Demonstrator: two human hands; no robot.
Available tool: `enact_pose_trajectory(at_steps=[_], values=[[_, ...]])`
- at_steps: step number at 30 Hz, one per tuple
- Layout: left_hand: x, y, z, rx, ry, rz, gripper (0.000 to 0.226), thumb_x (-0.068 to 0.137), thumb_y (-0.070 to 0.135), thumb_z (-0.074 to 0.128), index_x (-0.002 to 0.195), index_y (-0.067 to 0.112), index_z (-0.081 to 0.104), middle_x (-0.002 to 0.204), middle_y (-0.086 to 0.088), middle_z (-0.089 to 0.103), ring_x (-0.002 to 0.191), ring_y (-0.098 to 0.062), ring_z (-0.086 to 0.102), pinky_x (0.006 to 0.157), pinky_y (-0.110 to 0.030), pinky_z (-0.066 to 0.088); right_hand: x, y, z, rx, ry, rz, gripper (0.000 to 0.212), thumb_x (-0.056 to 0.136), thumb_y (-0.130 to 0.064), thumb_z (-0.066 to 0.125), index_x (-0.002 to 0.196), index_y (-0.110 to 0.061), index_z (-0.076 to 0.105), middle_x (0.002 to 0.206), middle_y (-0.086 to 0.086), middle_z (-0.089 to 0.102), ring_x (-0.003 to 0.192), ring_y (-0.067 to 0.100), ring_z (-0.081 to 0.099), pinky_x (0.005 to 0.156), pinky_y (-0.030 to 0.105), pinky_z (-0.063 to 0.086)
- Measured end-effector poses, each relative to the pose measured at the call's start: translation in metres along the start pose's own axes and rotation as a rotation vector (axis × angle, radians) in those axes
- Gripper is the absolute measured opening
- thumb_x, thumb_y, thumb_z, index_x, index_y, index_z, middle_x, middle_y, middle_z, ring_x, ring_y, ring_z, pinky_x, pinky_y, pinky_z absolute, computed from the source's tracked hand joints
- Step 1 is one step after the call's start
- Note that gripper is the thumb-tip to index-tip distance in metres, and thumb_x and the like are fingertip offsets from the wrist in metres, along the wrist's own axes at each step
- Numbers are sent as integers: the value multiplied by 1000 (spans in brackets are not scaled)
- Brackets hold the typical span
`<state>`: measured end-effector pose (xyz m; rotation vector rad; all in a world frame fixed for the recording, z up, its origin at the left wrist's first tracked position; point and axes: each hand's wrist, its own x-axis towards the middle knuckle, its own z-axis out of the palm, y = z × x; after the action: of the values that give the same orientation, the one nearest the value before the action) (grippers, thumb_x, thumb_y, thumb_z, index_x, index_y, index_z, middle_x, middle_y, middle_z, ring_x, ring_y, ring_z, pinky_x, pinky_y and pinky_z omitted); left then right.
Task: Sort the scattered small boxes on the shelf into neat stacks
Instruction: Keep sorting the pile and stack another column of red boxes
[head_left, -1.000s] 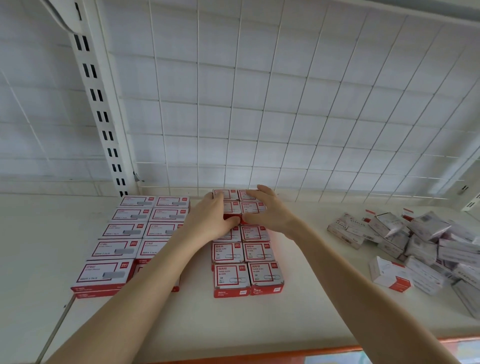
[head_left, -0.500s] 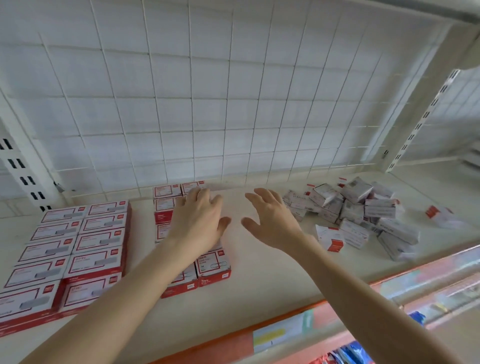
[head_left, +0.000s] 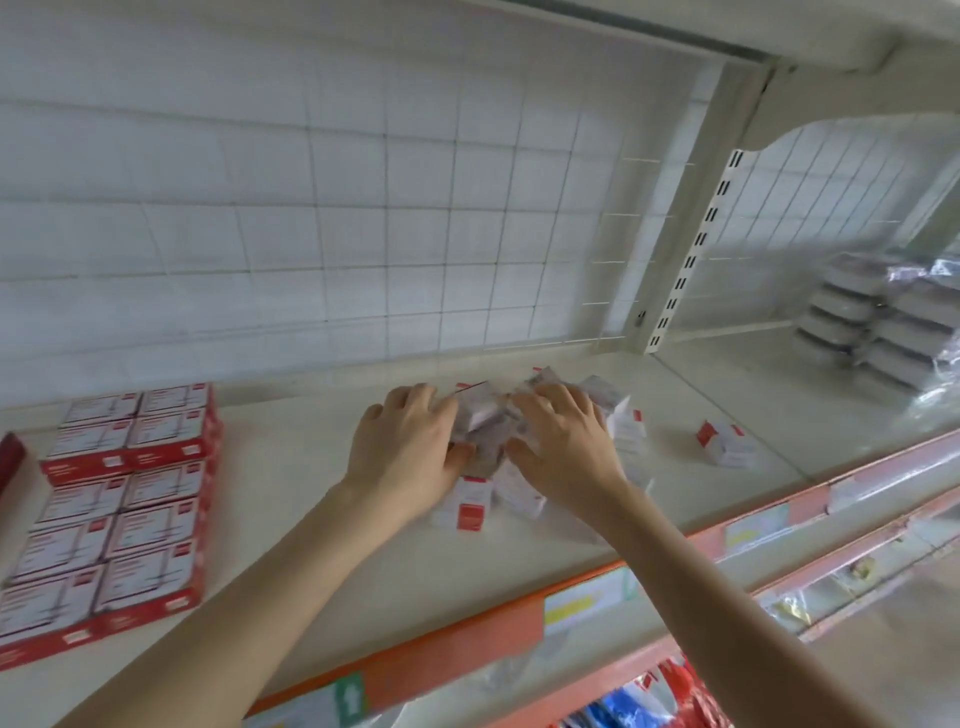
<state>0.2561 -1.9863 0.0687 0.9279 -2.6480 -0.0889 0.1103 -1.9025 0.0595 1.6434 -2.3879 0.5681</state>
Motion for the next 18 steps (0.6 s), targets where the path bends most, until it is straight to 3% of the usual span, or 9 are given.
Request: enact_pose_trajectory(at_steps=[5, 8, 10, 14, 18], values=[[25, 52, 20, -55, 38, -23, 47, 86, 32, 55, 128, 12, 50, 129, -8, 48, 122, -30, 41, 92, -38, 41, -1, 59, -2, -6, -58, 12, 49, 79, -26, 58, 127, -25, 49, 133, 3, 46, 124, 28, 39, 94, 38, 37], [39, 77, 30, -58, 31, -52, 48, 89, 31, 50, 134, 15, 43, 136, -5, 41, 128, -26, 35, 96, -35, 37, -2, 71, 3, 92, 0, -78, 39, 73, -20, 63, 112, -17, 62, 114, 7, 61, 108, 33, 53, 74, 44, 53], [46, 89, 36, -63, 37, -65, 49, 89, 29, 49, 136, 18, 40, 138, -4, 39, 128, -25, 34, 96, -34, 36, -1, 79, 7, 135, 52, -131, 30, 68, -19, 62, 96, -13, 69, 99, 8, 66, 93, 36, 60, 59, 44, 55], [51, 104, 47, -69, 46, -89, 48, 90, 29, 47, 137, 23, 38, 139, -1, 36, 129, -23, 32, 95, -34, 38, 0, 97, 7, 136, 26, -169, 25, 79, -13, 63, 104, -14, 67, 110, 8, 60, 106, 33, 50, 65, 44, 53], [53, 114, 56, -32, 22, -118, 52, 90, 30, 47, 140, 24, 34, 142, -1, 31, 132, -24, 27, 98, -35, 38, 0, 115, 8, 161, 83, -190, 29, 67, 0, 67, 94, -11, 68, 106, 13, 62, 97, 40, 56, 56, 47, 53]])
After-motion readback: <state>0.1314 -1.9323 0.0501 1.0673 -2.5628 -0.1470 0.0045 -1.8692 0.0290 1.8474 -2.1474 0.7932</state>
